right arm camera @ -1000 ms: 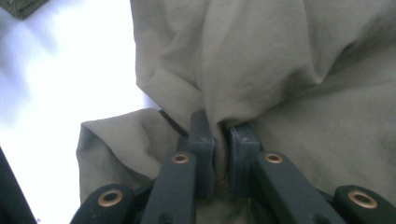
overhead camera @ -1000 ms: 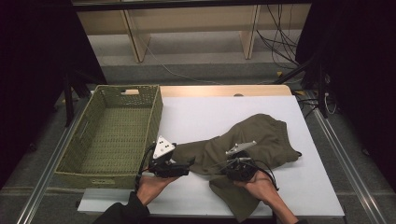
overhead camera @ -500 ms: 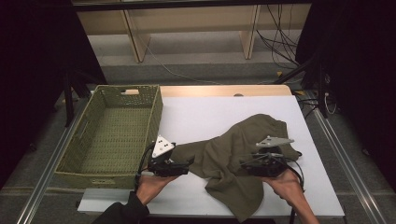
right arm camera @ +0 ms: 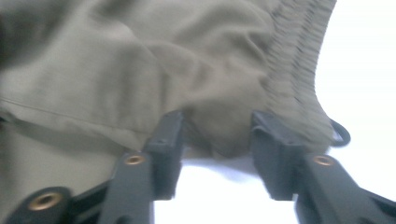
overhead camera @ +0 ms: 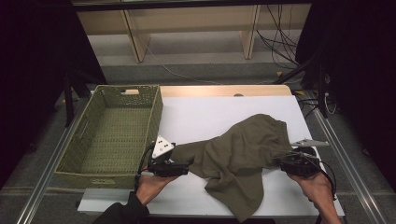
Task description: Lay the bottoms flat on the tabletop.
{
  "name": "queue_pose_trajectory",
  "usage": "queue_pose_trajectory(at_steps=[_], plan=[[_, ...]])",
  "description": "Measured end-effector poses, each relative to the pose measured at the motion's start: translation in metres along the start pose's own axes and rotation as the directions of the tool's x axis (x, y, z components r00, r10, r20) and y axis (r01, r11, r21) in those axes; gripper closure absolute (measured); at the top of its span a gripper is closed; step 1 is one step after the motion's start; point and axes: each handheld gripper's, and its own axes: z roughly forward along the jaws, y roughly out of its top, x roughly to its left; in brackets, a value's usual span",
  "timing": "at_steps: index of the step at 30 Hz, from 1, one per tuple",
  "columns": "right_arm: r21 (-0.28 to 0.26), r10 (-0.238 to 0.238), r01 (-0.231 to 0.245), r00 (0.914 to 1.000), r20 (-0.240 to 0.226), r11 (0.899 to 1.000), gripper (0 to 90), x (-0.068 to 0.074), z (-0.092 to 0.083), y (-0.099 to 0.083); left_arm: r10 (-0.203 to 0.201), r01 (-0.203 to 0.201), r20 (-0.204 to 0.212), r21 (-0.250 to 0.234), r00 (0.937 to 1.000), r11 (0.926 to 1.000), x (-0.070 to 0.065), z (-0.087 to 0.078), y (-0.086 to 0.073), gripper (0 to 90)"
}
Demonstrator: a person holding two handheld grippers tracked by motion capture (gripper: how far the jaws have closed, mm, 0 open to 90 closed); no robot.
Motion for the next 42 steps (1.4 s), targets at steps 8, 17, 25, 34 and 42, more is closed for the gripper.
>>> queue_pose_trajectory(at_steps=[8,17,25,34,42], plan=[[0.086,0.056,-0.055,0.9983,-0.017,0.995,49.6,-0.007,0.016,-0.005,-0.001,0.001,-0.001,0.000,1.0000,1.0000,0.000,0.000,0.000,15.4],[0.093,0.078,-0.081,0.9963,0.035,0.992,58.2,-0.017,0.034,0.004,-0.002,0.002,-0.001,0.007,1.0000,1.0000,-0.001,0.002,-0.002,15.4],[0.054,0.048,-0.054,0.9929,0.109,0.997,76.4,-0.030,0.062,0.030,-0.001,0.001,0.001,0.015,1.0000,0.9999,-0.001,0.005,-0.003,15.4],[0.003,0.015,-0.016,0.9908,0.134,1.000,79.0,-0.041,0.089,0.058,0.001,-0.001,0.002,0.016,1.0000,0.9999,-0.001,0.005,-0.004,15.4],[-0.029,0.057,-0.054,0.9904,0.126,0.998,52.1,-0.039,0.061,0.058,0.006,-0.006,-0.003,0.008,1.0000,1.0000,-0.001,0.002,-0.003,15.4]])
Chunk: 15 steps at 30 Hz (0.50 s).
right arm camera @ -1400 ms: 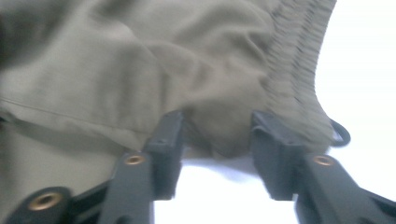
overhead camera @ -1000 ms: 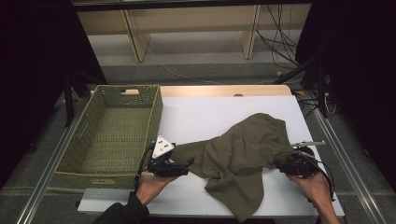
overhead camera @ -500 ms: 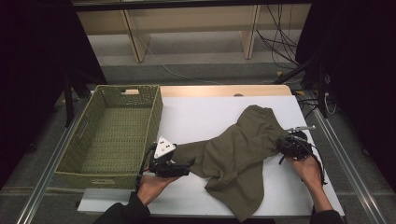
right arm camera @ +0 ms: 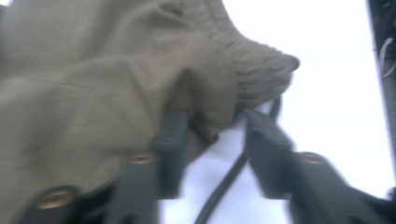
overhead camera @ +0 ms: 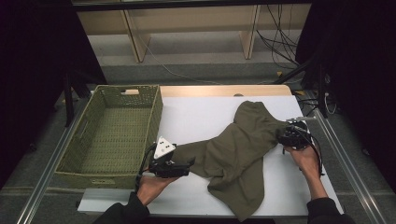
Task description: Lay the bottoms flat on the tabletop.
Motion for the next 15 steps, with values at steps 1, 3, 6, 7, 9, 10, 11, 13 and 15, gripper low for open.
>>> queue_pose_trajectory(at_steps=[1,3,6,7,9,10,11,13,15], plan=[[-0.016,0.003,-0.003,0.9998,-0.017,1.000,48.7,0.002,-0.008,0.001,-0.001,0.001,-0.001,0.000,1.0000,1.0000,0.000,0.000,0.000,15.4],[-0.056,0.015,-0.020,0.9952,-0.097,0.998,43.0,0.011,-0.024,0.005,-0.003,0.003,-0.003,0.002,1.0000,1.0000,0.001,0.000,0.000,15.4],[-0.088,-0.042,0.027,0.9831,-0.178,0.996,38.2,0.039,-0.037,0.013,0.001,-0.001,-0.003,-0.001,1.0000,1.0000,0.001,0.000,0.001,15.4],[-0.097,-0.070,0.051,0.9764,-0.204,0.994,37.0,0.051,-0.038,0.014,0.001,-0.001,-0.003,-0.001,1.0000,1.0000,0.001,0.000,0.001,15.4],[-0.088,-0.127,0.107,0.9581,-0.257,0.990,35.1,0.075,-0.038,0.015,-0.001,0.001,-0.002,-0.003,1.0000,1.0000,0.001,0.000,0.001,15.4],[-0.090,-0.154,0.134,0.9478,-0.279,0.987,34.7,0.087,-0.036,0.015,-0.002,0.002,-0.003,-0.003,1.0000,1.0000,0.001,0.000,0.001,15.4],[-0.088,-0.176,0.156,0.9384,-0.297,0.984,34.6,0.098,-0.034,0.014,-0.002,0.002,-0.003,-0.002,1.0000,1.0000,0.001,0.000,0.000,15.4],[-0.094,-0.214,0.194,0.9153,-0.341,0.977,34.7,0.117,-0.031,0.013,-0.001,0.001,-0.003,-0.001,1.0000,1.0000,0.001,0.000,0.000,15.4],[-0.095,-0.241,0.222,0.8984,-0.367,0.970,35.4,0.132,-0.029,0.012,0.000,0.000,-0.003,-0.001,1.0000,1.0000,0.001,-0.001,0.000,15.4]])
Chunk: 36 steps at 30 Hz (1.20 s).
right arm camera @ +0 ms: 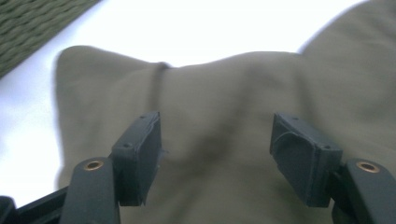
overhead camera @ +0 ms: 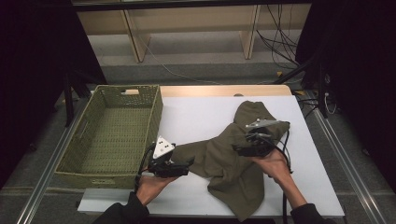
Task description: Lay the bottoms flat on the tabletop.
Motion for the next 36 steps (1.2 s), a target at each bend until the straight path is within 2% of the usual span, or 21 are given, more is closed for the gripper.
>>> queue_pose_trajectory(at_steps=[4,7,12,14,17,20,22,25,29,32,36], plan=[[0.012,-0.056,0.057,0.9978,-0.033,0.998,41.4,0.020,0.010,0.002,-0.004,0.004,-0.003,0.000,1.0000,1.0000,0.001,0.000,0.000,15.4],[0.038,-0.095,0.095,0.9955,-0.001,0.995,53.9,0.028,0.017,0.002,-0.002,0.002,-0.004,0.000,1.0000,1.0000,0.000,-0.001,0.000,15.4],[0.061,-0.100,0.099,0.9950,0.010,0.993,85.1,0.027,0.019,-0.001,-0.005,0.005,-0.006,-0.002,1.0000,1.0000,0.001,-0.001,0.000,15.4],[0.050,-0.099,0.099,0.9950,0.009,0.994,89.5,0.025,0.014,-0.002,-0.005,0.005,-0.006,-0.004,1.0000,1.0000,0.001,-0.001,0.000,15.4],[0.031,-0.095,0.094,0.9951,0.029,0.995,90.0,0.020,0.001,-0.004,-0.002,0.002,-0.005,-0.005,1.0000,1.0000,0.001,-0.002,0.001,15.4],[0.020,-0.078,0.077,0.9950,0.063,0.997,90.0,0.009,-0.013,-0.010,-0.005,0.005,-0.008,-0.008,1.0000,1.0000,0.002,-0.002,0.001,15.4],[0.007,-0.039,0.039,0.9954,0.087,0.999,90.0,-0.002,-0.024,-0.017,-0.005,0.005,-0.008,-0.011,1.0000,0.9999,0.002,-0.003,0.001,15.4],[-0.006,0.002,-0.001,0.9890,0.148,1.000,90.0,-0.022,-0.039,-0.031,-0.006,0.006,-0.010,-0.013,0.9999,0.9999,0.003,-0.004,0.002,15.4],[-0.018,0.071,-0.069,0.9731,0.219,0.997,90.0,-0.052,-0.054,-0.046,-0.004,0.004,-0.009,-0.010,0.9999,0.9999,0.002,-0.003,0.002,15.4],[-0.006,0.110,-0.112,0.9562,0.271,0.994,90.0,-0.071,-0.059,-0.057,-0.001,0.001,-0.010,-0.009,1.0000,1.0000,0.001,-0.003,0.002,15.4],[0.020,0.156,-0.171,0.9378,0.310,0.985,90.0,-0.096,-0.061,-0.069,-0.002,0.002,-0.010,-0.008,0.9999,1.0000,0.001,-0.002,0.001,15.4]])
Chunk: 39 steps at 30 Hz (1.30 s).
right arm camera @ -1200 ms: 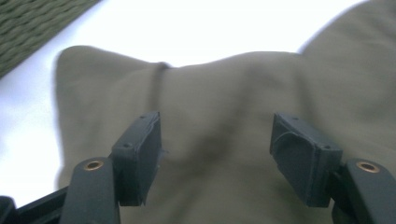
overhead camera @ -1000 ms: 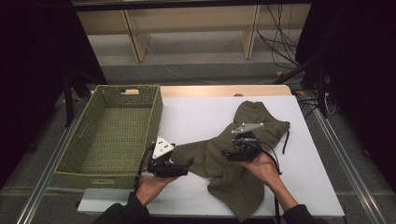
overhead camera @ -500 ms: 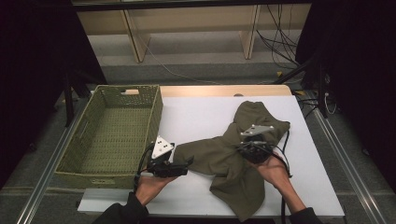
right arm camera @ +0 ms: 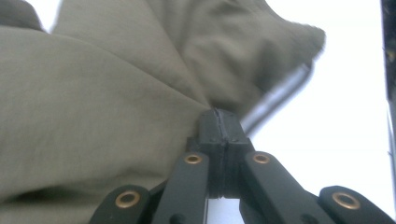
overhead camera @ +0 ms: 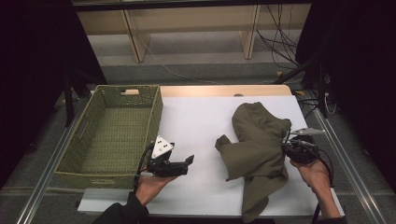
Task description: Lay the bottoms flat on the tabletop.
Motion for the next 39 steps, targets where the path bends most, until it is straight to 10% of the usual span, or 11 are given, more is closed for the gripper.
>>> queue_pose_trajectory(at_steps=[11,29,39], plan=[[0.091,-0.013,0.012,0.9999,0.008,0.996,88.5,-0.002,0.015,-0.009,0.002,-0.002,0.000,0.001,1.0000,1.0000,0.000,0.000,0.000,15.4],[-0.058,-0.059,0.054,0.9953,-0.077,0.997,49.4,0.029,-0.023,0.017,-0.001,0.001,-0.002,0.002,1.0000,1.0000,0.000,0.001,-0.001,15.4],[-0.117,-0.122,0.092,0.9533,-0.276,0.989,33.2,0.077,-0.031,0.027,-0.002,0.002,-0.003,0.003,1.0000,1.0000,0.000,0.001,-0.001,15.4]])
